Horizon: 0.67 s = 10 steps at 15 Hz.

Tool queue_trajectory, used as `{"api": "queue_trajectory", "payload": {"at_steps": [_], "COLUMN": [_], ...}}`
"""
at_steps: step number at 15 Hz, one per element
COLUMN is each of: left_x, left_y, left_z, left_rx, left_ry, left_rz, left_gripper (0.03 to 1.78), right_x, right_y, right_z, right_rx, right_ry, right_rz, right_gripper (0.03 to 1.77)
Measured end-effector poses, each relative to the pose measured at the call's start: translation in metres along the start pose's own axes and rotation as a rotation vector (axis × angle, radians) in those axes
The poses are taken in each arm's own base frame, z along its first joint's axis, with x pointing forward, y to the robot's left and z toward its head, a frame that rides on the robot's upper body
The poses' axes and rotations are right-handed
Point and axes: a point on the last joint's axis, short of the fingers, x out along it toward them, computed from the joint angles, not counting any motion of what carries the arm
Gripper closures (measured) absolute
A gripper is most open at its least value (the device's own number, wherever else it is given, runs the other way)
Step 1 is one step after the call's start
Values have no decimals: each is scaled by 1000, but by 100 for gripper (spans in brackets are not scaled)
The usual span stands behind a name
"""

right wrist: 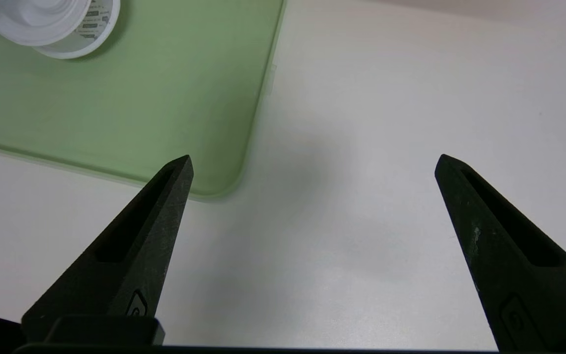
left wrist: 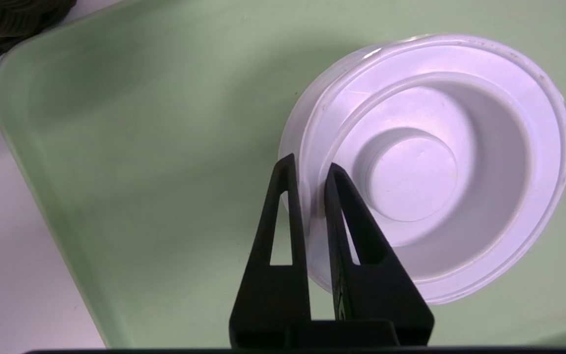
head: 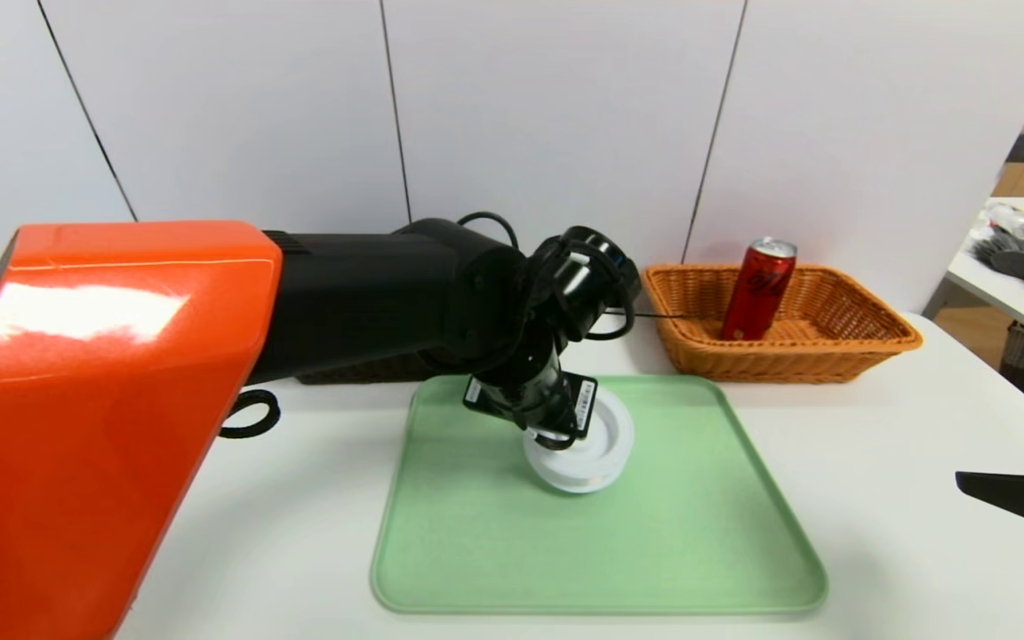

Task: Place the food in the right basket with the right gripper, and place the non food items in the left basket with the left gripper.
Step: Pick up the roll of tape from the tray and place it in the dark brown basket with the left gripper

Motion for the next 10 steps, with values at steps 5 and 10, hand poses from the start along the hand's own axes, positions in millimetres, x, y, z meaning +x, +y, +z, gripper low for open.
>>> {"api": "queue_trajectory", "payload": {"at_steps": [5, 10], "left_x": [-17, -54], "left_y": [2, 12], "left_z": [5, 14], "left_rx": [-29, -69], "left_ry": [-32, -103], "left_rz": [-31, -68], "left_gripper": [162, 162], "right_x": [1, 1], "right_y": [0, 0], "right_z": [-2, -2], "right_rx": [2, 2], "right_ry": [9, 11], "right_rz": [-3, -2], "right_gripper": [10, 10]}}
